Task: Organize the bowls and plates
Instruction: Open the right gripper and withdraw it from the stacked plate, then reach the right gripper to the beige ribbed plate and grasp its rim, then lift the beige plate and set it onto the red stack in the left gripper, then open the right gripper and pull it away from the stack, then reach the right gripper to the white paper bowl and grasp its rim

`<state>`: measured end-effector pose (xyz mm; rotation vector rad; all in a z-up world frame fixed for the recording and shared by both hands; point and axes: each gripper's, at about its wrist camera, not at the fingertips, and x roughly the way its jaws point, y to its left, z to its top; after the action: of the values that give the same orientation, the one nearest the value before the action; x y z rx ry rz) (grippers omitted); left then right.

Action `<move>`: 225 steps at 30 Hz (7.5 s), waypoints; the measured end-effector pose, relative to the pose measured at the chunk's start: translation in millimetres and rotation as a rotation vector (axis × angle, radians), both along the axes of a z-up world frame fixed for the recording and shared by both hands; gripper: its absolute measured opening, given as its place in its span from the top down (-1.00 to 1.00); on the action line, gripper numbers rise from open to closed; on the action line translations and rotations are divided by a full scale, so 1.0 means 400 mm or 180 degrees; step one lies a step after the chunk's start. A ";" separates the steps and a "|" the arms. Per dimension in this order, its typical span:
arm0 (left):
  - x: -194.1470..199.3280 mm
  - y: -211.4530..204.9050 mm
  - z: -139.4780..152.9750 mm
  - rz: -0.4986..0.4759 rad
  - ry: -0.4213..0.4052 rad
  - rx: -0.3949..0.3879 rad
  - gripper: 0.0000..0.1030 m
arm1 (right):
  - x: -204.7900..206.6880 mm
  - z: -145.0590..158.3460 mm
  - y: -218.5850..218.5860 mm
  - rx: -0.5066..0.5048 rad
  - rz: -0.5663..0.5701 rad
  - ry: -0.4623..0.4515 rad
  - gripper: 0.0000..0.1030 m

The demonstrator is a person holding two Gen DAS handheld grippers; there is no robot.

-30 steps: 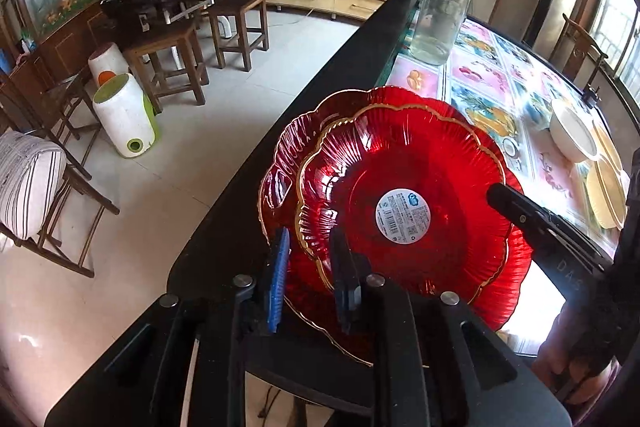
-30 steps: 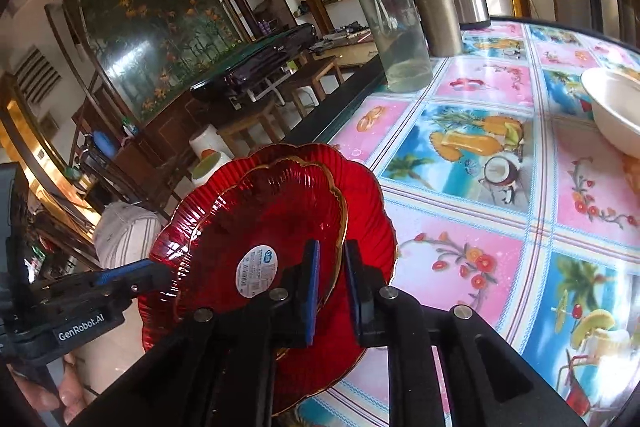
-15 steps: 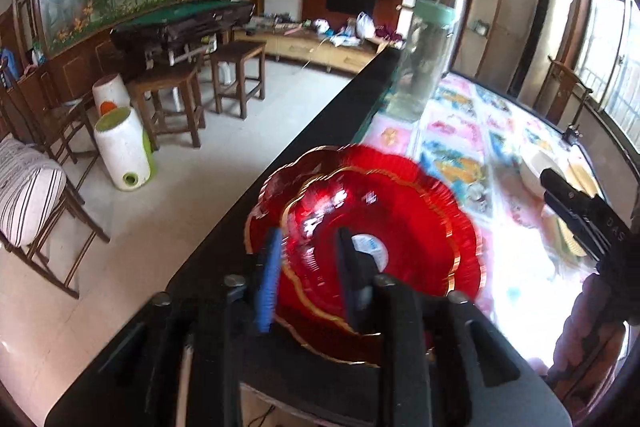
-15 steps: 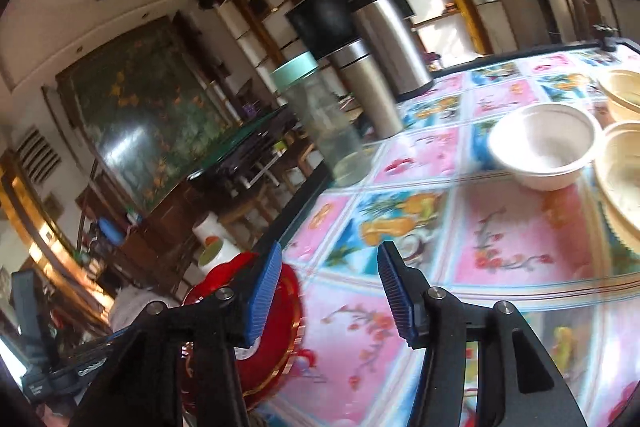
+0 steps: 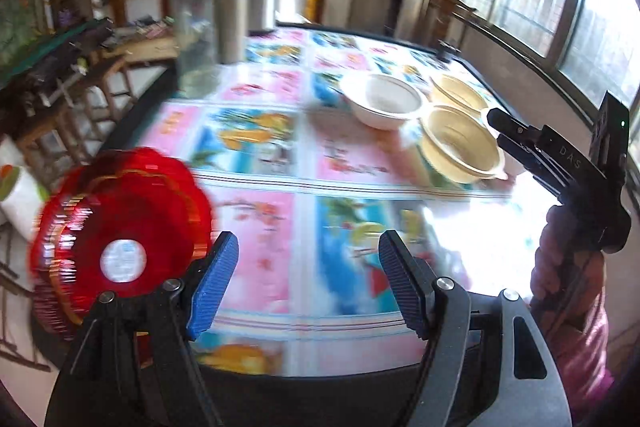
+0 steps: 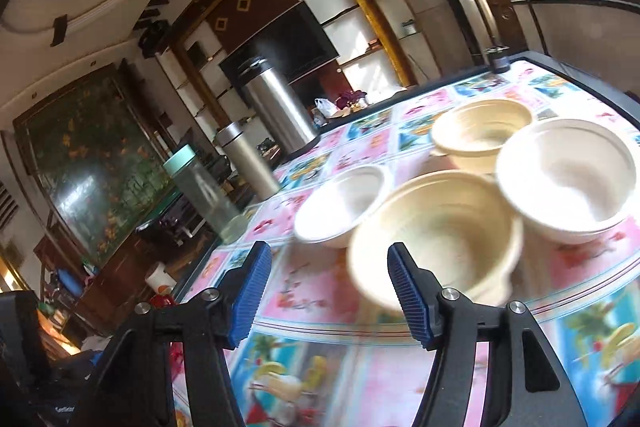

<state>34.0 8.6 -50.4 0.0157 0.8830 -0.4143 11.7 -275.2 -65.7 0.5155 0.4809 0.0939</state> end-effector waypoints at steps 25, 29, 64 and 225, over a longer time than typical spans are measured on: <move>0.290 -0.382 -0.079 0.0015 0.1372 -0.0929 -0.41 | 0.068 -0.192 -0.337 0.2041 -0.0037 0.0681 -0.24; 0.300 -0.396 -0.085 0.0017 0.1369 -0.0933 -0.41 | 0.086 -0.200 -0.323 0.2004 -0.0091 0.0754 -0.24; 0.303 -0.437 -0.132 0.0042 0.1058 -0.0750 0.83 | 0.093 -0.224 -0.310 0.1631 -0.0344 0.0939 0.82; 0.330 -0.816 -0.075 -0.0384 0.1433 -0.0545 -0.34 | 0.079 -0.121 -0.703 0.1572 -0.0472 0.1210 -0.10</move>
<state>165.9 -317.7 -80.3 -0.1890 1.2907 -0.6192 43.3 -556.2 -114.2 1.0619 0.7951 -0.0316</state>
